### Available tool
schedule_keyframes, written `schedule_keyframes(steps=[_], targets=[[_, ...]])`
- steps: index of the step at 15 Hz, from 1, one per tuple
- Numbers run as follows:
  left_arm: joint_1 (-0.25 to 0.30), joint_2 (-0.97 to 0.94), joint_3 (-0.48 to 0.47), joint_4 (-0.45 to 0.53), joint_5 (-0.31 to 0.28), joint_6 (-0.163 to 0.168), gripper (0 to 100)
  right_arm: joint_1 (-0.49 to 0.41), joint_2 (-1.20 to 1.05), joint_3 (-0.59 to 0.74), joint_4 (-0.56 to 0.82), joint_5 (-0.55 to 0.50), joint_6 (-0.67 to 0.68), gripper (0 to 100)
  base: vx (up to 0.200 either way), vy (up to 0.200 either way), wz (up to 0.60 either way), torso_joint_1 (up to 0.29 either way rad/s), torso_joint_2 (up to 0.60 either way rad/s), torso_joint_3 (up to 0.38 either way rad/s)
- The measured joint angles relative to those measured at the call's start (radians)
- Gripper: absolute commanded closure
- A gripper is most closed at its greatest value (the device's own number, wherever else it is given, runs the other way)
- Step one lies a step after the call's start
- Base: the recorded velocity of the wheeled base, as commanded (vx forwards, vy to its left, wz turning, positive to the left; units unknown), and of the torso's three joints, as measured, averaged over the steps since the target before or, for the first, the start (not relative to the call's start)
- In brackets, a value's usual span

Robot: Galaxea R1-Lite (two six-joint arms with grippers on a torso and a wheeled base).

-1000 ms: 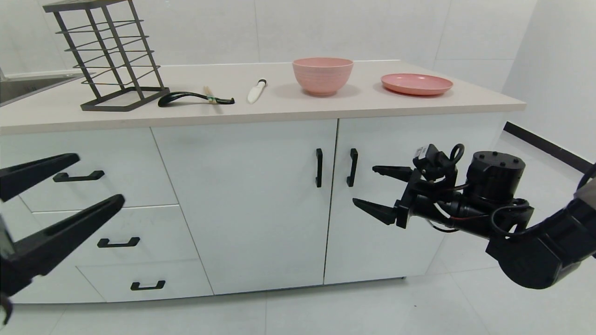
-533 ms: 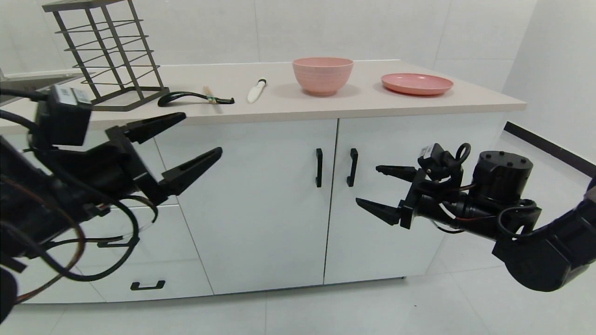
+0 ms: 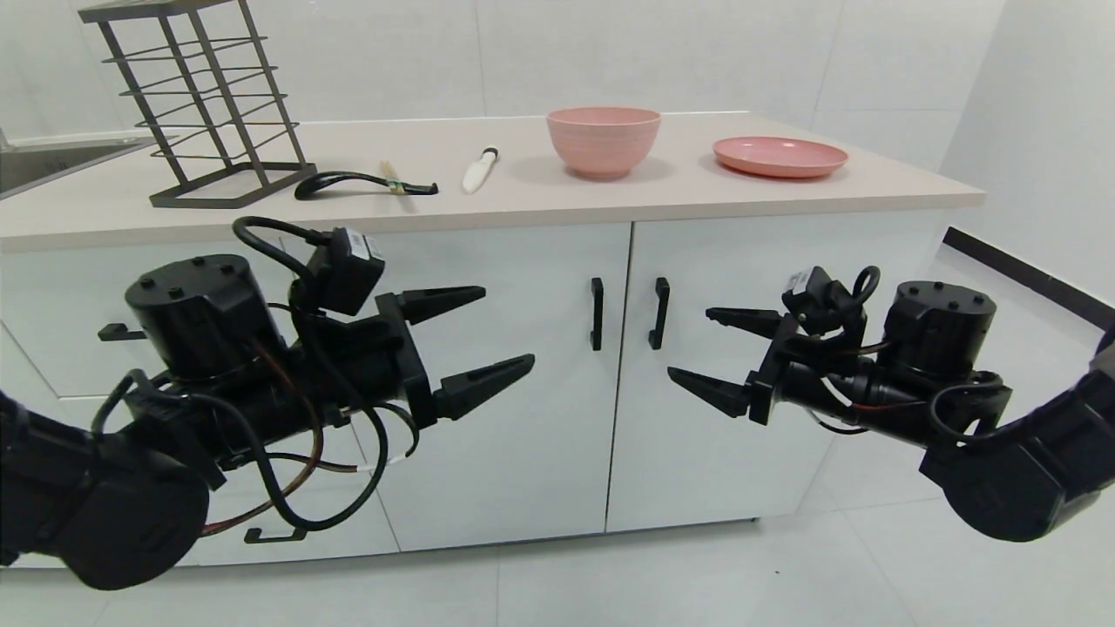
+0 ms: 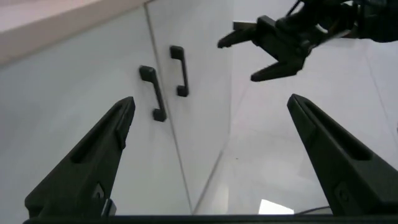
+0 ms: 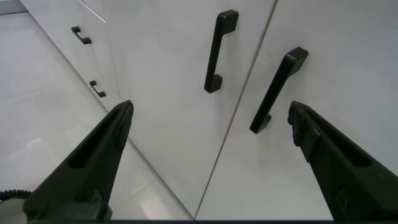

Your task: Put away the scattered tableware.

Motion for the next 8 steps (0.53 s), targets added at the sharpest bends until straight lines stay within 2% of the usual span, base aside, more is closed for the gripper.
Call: schedule_keyframes(steps=[2,4,6,8], targets=[[-0.074,0.033,-0.004,0.008,0.023,0.001,0,-0.003,0.017,-0.017,-0.001,0.037,0.013,0,0.0,0.0,0.0,0.0,0.0,0.0],[-0.13,0.074,-0.008,0.011,0.033,0.017,0,-0.008,0.044,-0.062,-0.004,0.071,0.023,0,0.0,0.0,0.0,0.0,0.0,0.0],[-0.168,0.111,-0.029,0.012,0.035,0.025,0,-0.021,0.081,-0.128,-0.004,0.077,0.025,0,0.0,0.0,0.0,0.0,0.0,0.0],[-0.182,0.157,-0.099,0.024,0.036,0.025,0,-0.046,0.132,-0.174,-0.004,0.084,0.025,0,0.0,0.0,0.0,0.0,0.0,0.0]])
